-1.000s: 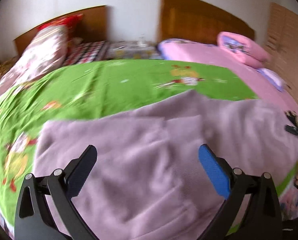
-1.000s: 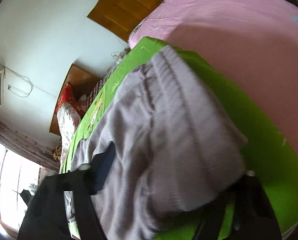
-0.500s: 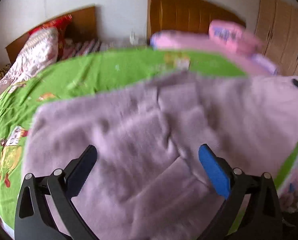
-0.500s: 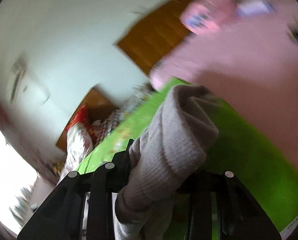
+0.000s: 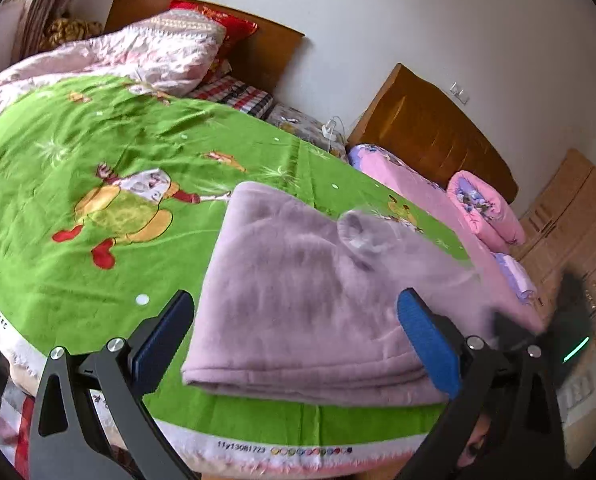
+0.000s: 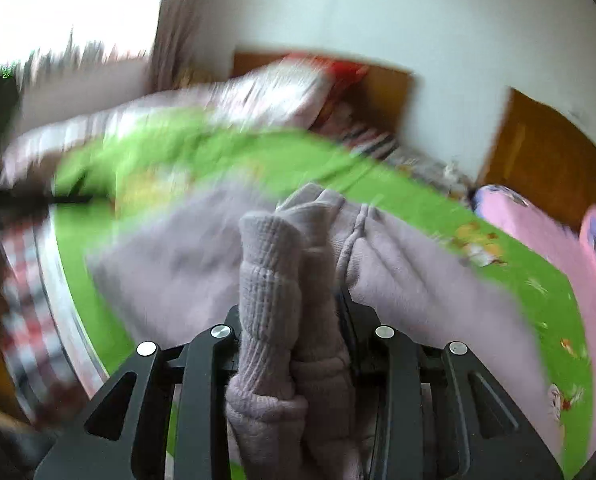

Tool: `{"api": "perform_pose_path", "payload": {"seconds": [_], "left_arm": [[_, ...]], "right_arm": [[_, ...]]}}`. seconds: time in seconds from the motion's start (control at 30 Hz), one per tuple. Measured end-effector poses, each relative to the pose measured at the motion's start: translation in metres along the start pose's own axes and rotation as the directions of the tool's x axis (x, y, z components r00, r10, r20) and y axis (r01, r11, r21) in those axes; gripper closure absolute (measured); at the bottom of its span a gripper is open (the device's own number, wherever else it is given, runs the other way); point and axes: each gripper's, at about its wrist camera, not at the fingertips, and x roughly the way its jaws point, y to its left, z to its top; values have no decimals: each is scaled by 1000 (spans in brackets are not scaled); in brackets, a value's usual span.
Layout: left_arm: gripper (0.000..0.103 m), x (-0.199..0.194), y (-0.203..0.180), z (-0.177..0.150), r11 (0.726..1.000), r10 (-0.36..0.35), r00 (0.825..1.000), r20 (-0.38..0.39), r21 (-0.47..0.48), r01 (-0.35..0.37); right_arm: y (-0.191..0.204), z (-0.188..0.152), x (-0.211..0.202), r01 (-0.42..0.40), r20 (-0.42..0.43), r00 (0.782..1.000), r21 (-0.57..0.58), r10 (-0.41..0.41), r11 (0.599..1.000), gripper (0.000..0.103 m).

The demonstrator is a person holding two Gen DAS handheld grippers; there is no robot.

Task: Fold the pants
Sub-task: 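Grasp the ribbed edge with the right tool and lift it, then grasp the folded edge by the white tag with the left tool while the right tool holds its edge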

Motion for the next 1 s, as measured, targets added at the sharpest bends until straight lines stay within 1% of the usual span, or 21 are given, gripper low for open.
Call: {"api": "perform_pose_path", "payload": {"seconds": [0.07, 0.1, 0.13, 0.17, 0.2, 0.27, 0.3, 0.37, 0.4, 0.5, 0.53, 0.57, 0.6, 0.63, 0.67, 0.7, 0.8, 0.87, 0.9, 0.97, 1.0], "left_arm": [[2, 6, 1, 2, 996, -81, 996, -37, -31, 80], [2, 11, 0, 5, 991, -130, 990, -59, -50, 128], [2, 20, -3, 8, 976, -210, 973, -93, -82, 202], [2, 29, -7, 11, 957, -280, 952, -121, -114, 267], [2, 41, -14, 15, 930, -359, 920, -158, -145, 338], [2, 66, -30, 23, 882, -468, 853, -231, -180, 435], [2, 81, -39, 27, 869, -493, 829, -264, -195, 455], [2, 102, -52, 29, 879, -477, 814, -332, -197, 435], [2, 111, -55, 29, 882, -471, 804, -363, -200, 426], [2, 141, -69, 29, 850, -526, 721, -450, -248, 465], [3, 146, -74, 29, 853, -520, 715, -467, -236, 466], [3, 150, -77, 30, 861, -505, 717, -480, -218, 460], [4, 154, -80, 30, 871, -486, 721, -493, -202, 449], [11, 159, -82, 29, 889, -451, 732, -510, -181, 421], [13, 162, -82, 28, 900, -428, 740, -519, -170, 402], [15, 163, -80, 27, 904, -420, 741, -524, -166, 395], [15, 162, -76, 27, 898, -432, 743, -511, -174, 403], [15, 161, -70, 25, 895, -440, 745, -502, -179, 408], [15, 161, -69, 25, 896, -438, 746, -501, -177, 407], [15, 161, -69, 24, 899, -430, 750, -503, -167, 404], [14, 162, -70, 23, 902, -422, 750, -508, -156, 402]], "right_arm": [[17, -14, 6, 80, 32, 996, -88, -78, 993, 69], [19, -15, 3, 101, 47, 994, -106, -96, 989, 69], [17, -17, 1, 120, 63, 992, -109, -113, 987, 69], [17, -17, -2, 138, 78, 988, -105, -130, 985, 69], [19, -19, -4, 163, 93, 984, -114, -152, 980, 69], [32, -24, -7, 218, 119, 972, -152, -201, 964, 69], [37, -26, -7, 242, 132, 966, -166, -222, 956, 69], [49, -29, -5, 289, 156, 953, -198, -261, 937, 69], [44, -25, -1, 298, 160, 950, -203, -268, 933, 69], [43, -27, -4, 319, 175, 942, -208, -286, 925, 69], [44, -27, -6, 322, 175, 942, -213, -288, 923, 63], [45, -28, -4, 312, 174, 945, -221, -278, 924, 56], [44, -28, -7, 305, 176, 947, -230, -268, 924, 34], [45, -28, -8, 307, 184, 946, -232, -268, 923, 18], [42, -30, -18, 309, 206, 942, -230, -264, 923, 17], [36, -33, -30, 299, 222, 942, -222, -251, 928, 17], [7, -45, -63, 248, 232, 949, -130, -213, 960, 16], [-24, -63, -92, 211, 231, 951, 6, -206, 978, 14], [-44, -77, -108, 209, 231, 947, 85, -223, 974, 14], [-70, -97, -124, 192, 208, 951, 185, -229, 964, 13], [-87, -111, -133, 182, 189, 954, 259, -234, 949, 12]]}}
